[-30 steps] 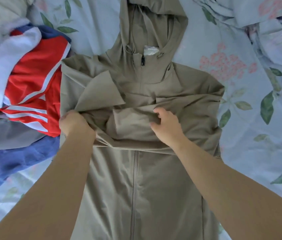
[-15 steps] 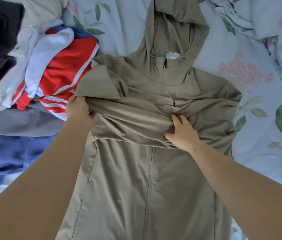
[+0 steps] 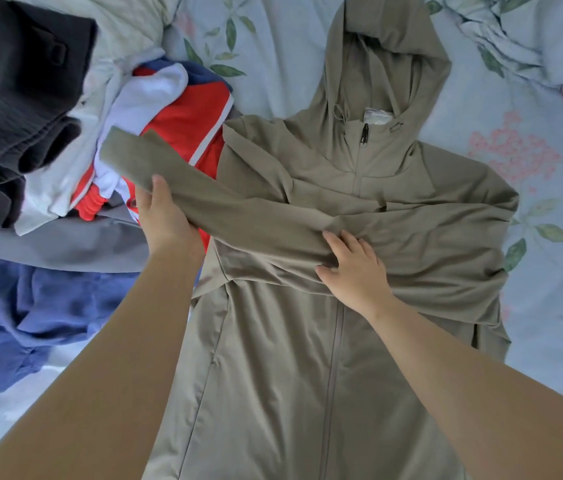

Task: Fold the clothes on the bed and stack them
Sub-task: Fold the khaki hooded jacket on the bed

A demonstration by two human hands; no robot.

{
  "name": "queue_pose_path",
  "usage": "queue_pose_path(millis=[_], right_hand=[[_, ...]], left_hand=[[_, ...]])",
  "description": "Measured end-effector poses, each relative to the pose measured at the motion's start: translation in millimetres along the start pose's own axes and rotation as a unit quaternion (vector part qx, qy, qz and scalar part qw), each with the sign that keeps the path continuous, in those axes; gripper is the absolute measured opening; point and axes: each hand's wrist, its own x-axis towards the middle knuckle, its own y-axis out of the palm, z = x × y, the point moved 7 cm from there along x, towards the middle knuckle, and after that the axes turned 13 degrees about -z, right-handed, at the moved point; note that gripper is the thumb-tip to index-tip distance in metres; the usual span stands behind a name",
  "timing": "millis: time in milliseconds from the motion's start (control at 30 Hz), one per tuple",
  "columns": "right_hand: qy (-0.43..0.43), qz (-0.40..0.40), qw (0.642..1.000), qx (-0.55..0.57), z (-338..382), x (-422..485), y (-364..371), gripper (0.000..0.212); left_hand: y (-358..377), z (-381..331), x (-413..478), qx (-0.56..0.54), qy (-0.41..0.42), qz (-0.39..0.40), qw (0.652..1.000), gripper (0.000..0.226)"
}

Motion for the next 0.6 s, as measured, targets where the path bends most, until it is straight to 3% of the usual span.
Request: queue_pose_path(millis=[133,233,300,400,467,533,600], right_hand=[[0.029,-0.008,0.998,0.061,-2.0,0.3,-7.3,0.062],[0.031,0.023,0.998,0.052,-3.8,-2.3,-3.6,0.064],[0.028,0.046,0.997,0.047,-4.2,-2.9,1.2,0.064],[0.022,0.072,0.996,0.042,-3.2,-2.9,6.8,0.064],[0.023,0.091,0.994,0.050,-3.4,-2.0,8.2,0.065],[0.028,0.105,0.992,0.064,-5.3,1.3,7.9,0.065],[0.031,0.116,0.990,0.069,-8.2,5.5,8.9,0.066]], left_hand=[[10.4,10.2,-1.6,0.064,-0.054,0.010,0.996,0.060],[5.5,14.3,7.0,0.225,-0.005,0.003,0.974,0.048],[16.8,14.0,1.3,0.285,0.038,0.082,0.954,0.034],[30.1,20.1,-12.3,0.328,0.068,0.166,0.928,0.046],[28.5,13.3,-14.4,0.387,0.152,0.118,0.902,0.048],[23.6,2.2,-11.2,0.413,0.227,0.031,0.881,0.028],[19.6,2.9,-1.1,0.412,0.204,-0.020,0.888,0.020]])
